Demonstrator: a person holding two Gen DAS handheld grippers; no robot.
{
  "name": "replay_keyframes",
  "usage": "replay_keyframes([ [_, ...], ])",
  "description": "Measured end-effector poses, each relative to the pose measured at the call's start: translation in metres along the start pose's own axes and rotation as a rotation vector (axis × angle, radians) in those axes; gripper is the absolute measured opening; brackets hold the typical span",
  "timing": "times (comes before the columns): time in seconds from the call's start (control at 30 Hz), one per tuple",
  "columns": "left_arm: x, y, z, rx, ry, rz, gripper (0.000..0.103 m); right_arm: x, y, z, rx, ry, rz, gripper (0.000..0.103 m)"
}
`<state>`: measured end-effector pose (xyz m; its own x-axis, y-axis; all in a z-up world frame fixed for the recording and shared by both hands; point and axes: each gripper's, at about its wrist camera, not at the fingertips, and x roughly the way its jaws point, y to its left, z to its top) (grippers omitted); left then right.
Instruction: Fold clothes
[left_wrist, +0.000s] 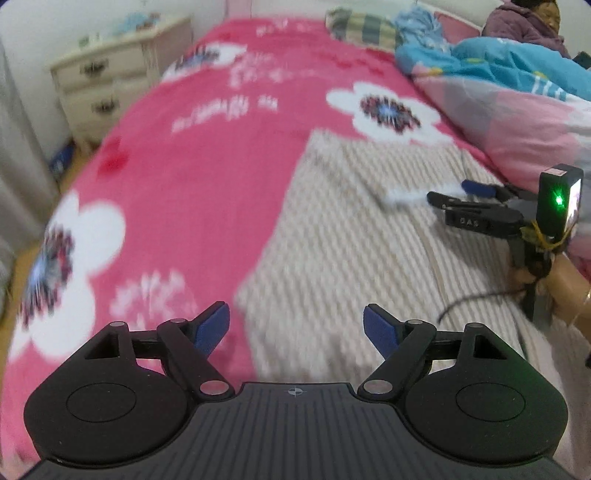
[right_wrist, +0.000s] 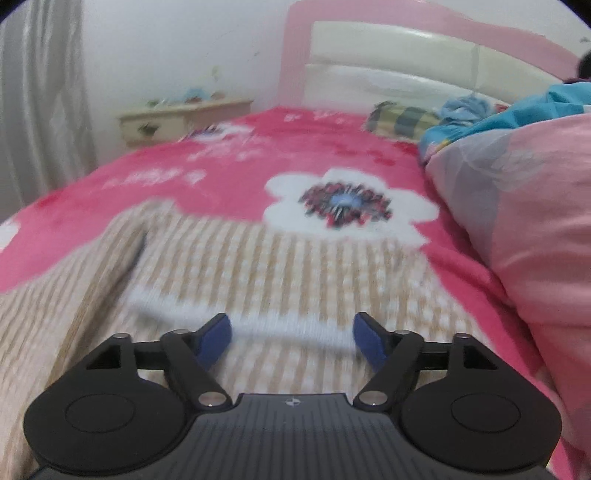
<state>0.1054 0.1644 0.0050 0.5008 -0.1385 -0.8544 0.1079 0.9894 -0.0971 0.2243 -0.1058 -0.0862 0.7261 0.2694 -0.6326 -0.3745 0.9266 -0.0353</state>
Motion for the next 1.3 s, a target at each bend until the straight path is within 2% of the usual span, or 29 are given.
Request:
replay_keyframes([
  [0.13, 0.01, 0.008, -0.023, -0.032, 0.113, -0.028, 0.081, -0.031, -0.005, -0.015, 0.015, 0.053, 0.062, 0.083],
  [0.23, 0.023, 0.014, -0.038, -0.056, 0.192, -0.022, 0.081, -0.056, -0.007, -0.024, 0.013, 0.141, 0.106, 0.084],
  [0.33, 0.025, 0.018, -0.049, -0.09, 0.217, -0.033, 0.081, -0.085, -0.004, -0.03, -0.041, 0.245, 0.14, 0.084],
  [0.4, 0.017, 0.018, -0.05, -0.11, 0.188, -0.054, 0.081, -0.112, -0.001, -0.03, -0.092, 0.329, 0.155, 0.084],
  [0.47, 0.005, 0.013, -0.047, -0.116, 0.125, -0.085, 0.081, -0.143, -0.001, -0.029, -0.127, 0.383, 0.158, 0.084],
  [0.53, -0.017, 0.003, -0.042, -0.108, 0.007, -0.124, 0.081, -0.18, -0.005, -0.025, -0.131, 0.415, 0.161, 0.084],
  [0.6, -0.037, -0.009, -0.039, -0.1, -0.101, -0.166, 0.081, -0.22, -0.011, -0.023, -0.072, 0.413, 0.17, 0.084],
  [0.63, -0.046, -0.015, -0.038, -0.106, -0.143, -0.193, 0.083, -0.237, -0.015, -0.023, -0.038, 0.404, 0.177, 0.084],
  [0.7, -0.06, -0.028, -0.038, -0.119, -0.21, -0.25, 0.092, -0.271, -0.024, -0.032, 0.067, 0.331, 0.204, 0.084],
  [0.73, -0.064, -0.034, -0.038, -0.119, -0.227, -0.273, 0.097, -0.289, -0.028, -0.041, 0.134, 0.277, 0.22, 0.084],
  [0.8, -0.072, -0.049, -0.04, -0.109, -0.249, -0.313, 0.099, -0.31, -0.033, -0.056, 0.274, 0.201, 0.245, 0.084],
  [0.87, -0.078, -0.065, -0.042, -0.084, -0.242, -0.299, 0.1, -0.328, -0.036, -0.07, 0.407, 0.142, 0.26, 0.084],
  [0.9, -0.082, -0.074, -0.044, -0.072, -0.239, -0.292, 0.1, -0.335, -0.035, -0.072, 0.423, 0.117, 0.254, 0.084],
  [0.97, -0.091, -0.086, -0.046, -0.062, -0.244, -0.284, 0.102, -0.346, -0.025, -0.069, 0.331, 0.058, 0.179, 0.085],
  [1.03, -0.101, -0.095, -0.052, -0.057, -0.243, -0.296, 0.103, -0.352, -0.013, -0.066, 0.244, 0.019, 0.111, 0.093],
  [1.13, -0.116, -0.104, -0.064, -0.021, -0.265, -0.28, 0.103, -0.355, -0.001, -0.067, 0.244, -0.011, 0.113, 0.102],
  [1.2, -0.12, -0.109, -0.07, -0.006, -0.284, -0.249, 0.103, -0.357, 0.005, -0.07, 0.258, -0.026, 0.126, 0.103],
  [1.3, -0.122, -0.111, -0.08, -0.019, -0.265, -0.25, 0.103, -0.358, 0.01, -0.071, 0.262, -0.044, 0.101, 0.103],
])
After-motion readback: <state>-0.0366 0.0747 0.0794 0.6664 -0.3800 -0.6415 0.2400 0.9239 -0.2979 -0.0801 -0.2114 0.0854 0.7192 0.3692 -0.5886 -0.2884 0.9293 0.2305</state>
